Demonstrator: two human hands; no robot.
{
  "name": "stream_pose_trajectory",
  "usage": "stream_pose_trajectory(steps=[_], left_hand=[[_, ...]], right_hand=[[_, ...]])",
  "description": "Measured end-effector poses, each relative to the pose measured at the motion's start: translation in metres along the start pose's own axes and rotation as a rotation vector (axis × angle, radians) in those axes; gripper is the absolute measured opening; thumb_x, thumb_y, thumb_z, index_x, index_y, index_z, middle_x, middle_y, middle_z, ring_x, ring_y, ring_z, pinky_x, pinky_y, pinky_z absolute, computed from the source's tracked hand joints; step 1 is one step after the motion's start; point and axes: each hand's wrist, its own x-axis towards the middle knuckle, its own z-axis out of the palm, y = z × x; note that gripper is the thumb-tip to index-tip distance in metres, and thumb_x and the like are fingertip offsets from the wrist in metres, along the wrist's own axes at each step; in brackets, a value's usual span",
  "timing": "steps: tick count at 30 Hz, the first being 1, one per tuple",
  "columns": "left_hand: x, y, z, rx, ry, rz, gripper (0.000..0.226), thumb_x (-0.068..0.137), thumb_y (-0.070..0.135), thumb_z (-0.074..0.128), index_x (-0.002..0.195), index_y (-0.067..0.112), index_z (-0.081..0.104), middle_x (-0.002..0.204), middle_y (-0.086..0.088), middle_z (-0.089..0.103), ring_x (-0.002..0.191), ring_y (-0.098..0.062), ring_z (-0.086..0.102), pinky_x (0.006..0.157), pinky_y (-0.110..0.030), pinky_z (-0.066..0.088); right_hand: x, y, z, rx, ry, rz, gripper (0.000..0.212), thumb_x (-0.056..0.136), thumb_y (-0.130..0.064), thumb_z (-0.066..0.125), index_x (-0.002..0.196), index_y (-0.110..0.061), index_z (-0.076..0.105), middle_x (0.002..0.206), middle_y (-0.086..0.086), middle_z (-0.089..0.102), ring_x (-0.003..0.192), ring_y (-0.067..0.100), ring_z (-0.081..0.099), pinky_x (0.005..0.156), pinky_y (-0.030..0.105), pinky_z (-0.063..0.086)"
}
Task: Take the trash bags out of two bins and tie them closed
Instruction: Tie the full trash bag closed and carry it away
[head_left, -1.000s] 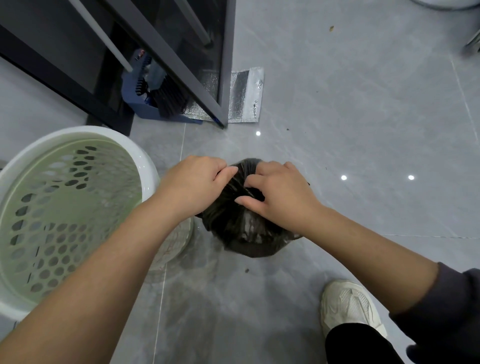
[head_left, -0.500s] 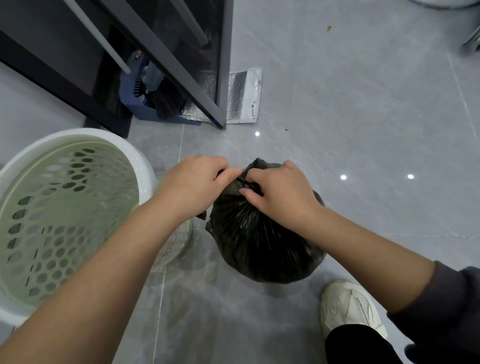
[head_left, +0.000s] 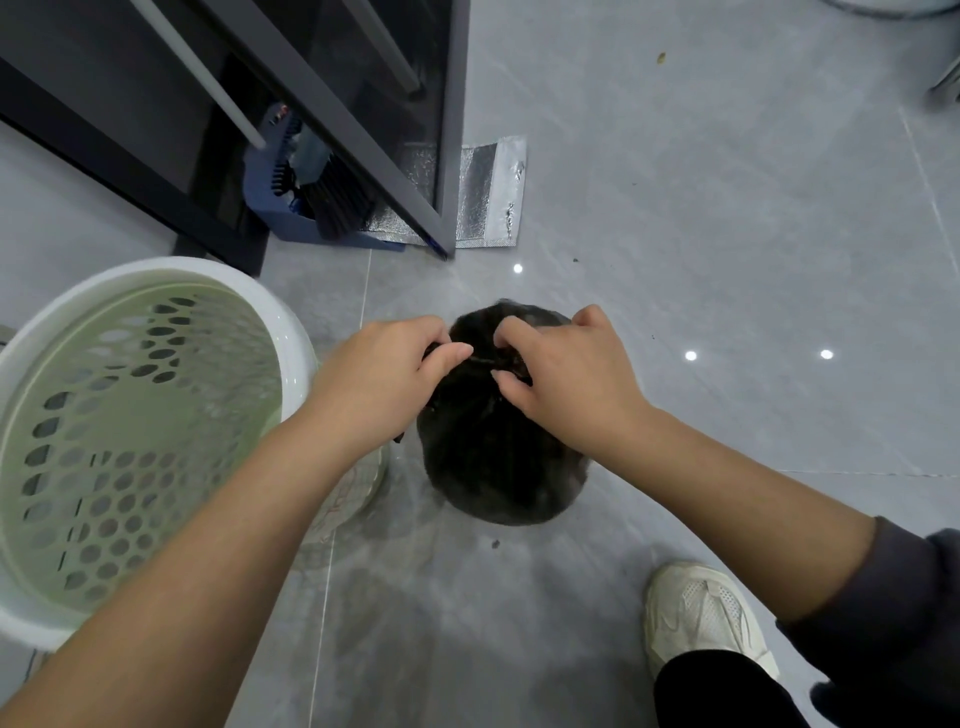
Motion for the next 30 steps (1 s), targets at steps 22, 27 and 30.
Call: stream_pose_trajectory(steps=[22, 27, 30], left_hand=[[0.008, 0.0, -0.001, 0.051, -0.084, 0.026, 0.028, 0.094, 0.043, 0.046, 0.087, 0.024, 0.065, 0.066, 0.009, 0.058, 0.071, -0.011, 0.053, 0.064, -0.032, 0.043], [0.01, -0.002, -0.001, 0.113, -0.098, 0.04, 0.041, 0.094, 0.049, 0.04, 0.078, 0.017, 0.061, 0.062, 0.002, 0.056, 0.068, -0.017, 0.053, 0.063, -0.035, 0.043], [0.01, -0.002, 0.001, 0.131, -0.096, 0.03, 0.041, 0.094, 0.05, 0.039, 0.072, 0.019, 0.055, 0.063, 0.002, 0.056, 0.071, -0.02, 0.054, 0.062, -0.034, 0.042]], right_hand=[[-0.002, 0.009, 0.0, 0.153, -0.11, -0.043, 0.027, 0.093, -0.044, 0.048, 0.086, -0.023, 0.063, 0.072, -0.005, 0.062, 0.07, 0.021, 0.059, 0.057, 0.032, 0.044], [-0.003, 0.016, 0.007, 0.115, -0.029, -0.095, 0.024, 0.08, -0.043, 0.066, 0.073, -0.019, 0.063, 0.083, -0.002, 0.054, 0.081, 0.022, 0.052, 0.075, 0.036, 0.033], [-0.001, 0.017, 0.007, 0.117, -0.02, -0.111, 0.023, 0.078, -0.037, 0.067, 0.068, -0.017, 0.06, 0.083, -0.002, 0.056, 0.084, 0.023, 0.053, 0.082, 0.036, 0.031]])
